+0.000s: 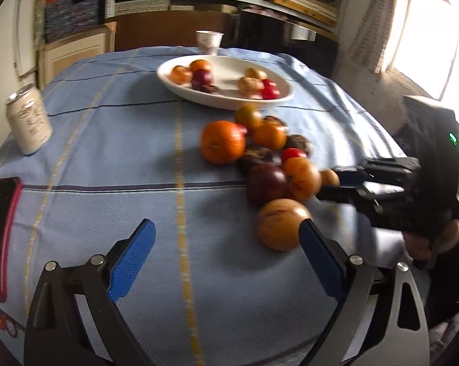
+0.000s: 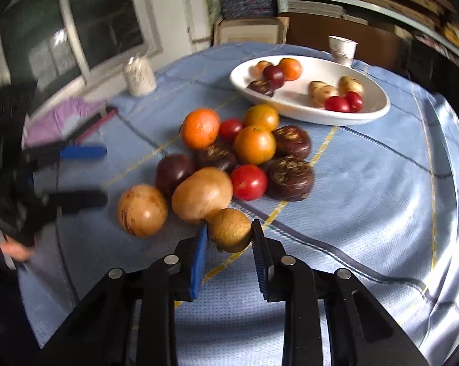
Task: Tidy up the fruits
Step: 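Grasp a large mottled yellow-brown fruit with the left tool while the right holds its fruit, then carry the mottled fruit and tan fruit over the white plate and release both, then grasp a large tan fruit with red stripes with the right tool, then grasp a dark red plum with the left tool while the right holds the striped fruit, then carry the plum and striped fruit over the white plate and release both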
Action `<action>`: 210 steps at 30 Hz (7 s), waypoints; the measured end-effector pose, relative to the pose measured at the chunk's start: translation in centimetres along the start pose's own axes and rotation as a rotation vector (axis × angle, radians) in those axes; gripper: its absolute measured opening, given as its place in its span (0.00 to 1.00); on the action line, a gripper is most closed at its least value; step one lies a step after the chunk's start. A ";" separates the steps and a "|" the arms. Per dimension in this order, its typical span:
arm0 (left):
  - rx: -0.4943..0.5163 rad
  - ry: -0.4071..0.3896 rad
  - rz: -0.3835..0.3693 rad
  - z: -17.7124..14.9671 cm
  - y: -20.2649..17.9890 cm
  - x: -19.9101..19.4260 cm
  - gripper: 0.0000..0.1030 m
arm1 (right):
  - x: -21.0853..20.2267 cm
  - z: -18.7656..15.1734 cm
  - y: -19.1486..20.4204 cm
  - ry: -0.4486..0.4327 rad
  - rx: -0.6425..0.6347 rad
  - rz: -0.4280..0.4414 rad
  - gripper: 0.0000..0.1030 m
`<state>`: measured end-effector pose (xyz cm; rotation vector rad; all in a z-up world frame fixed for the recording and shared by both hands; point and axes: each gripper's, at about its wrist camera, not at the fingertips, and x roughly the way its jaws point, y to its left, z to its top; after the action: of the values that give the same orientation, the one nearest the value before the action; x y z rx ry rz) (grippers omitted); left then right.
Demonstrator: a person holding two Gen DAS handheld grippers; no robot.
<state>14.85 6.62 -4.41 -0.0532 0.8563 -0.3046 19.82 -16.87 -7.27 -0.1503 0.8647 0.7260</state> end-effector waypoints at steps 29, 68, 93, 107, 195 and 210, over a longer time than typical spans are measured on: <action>0.041 0.152 -0.070 1.1 -3.3 4.0 0.47 | -1.2 -0.2 -2.2 -0.049 0.126 -0.043 0.28; 0.010 0.028 -0.027 19.1 1.6 11.3 0.43 | 5.4 12.9 -6.8 -0.179 0.235 -0.183 0.28; -0.191 -0.119 0.213 10.0 6.8 4.0 0.93 | -0.1 5.2 -4.2 -0.199 0.218 -0.090 0.56; -0.165 -0.089 0.317 7.8 7.1 3.5 0.95 | 0.3 2.6 -1.5 -0.117 0.164 -0.060 0.62; -0.002 0.137 -0.087 4.1 -1.4 6.4 0.36 | -1.1 1.0 -2.9 -0.123 0.249 -0.009 0.42; 0.036 -0.065 0.024 15.7 0.2 6.3 0.36 | 1.0 11.6 -6.9 -0.271 0.220 -0.171 0.42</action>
<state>30.53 3.83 1.28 -0.0191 0.7859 -0.2944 32.06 -16.91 -1.54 0.0692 0.6579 0.4742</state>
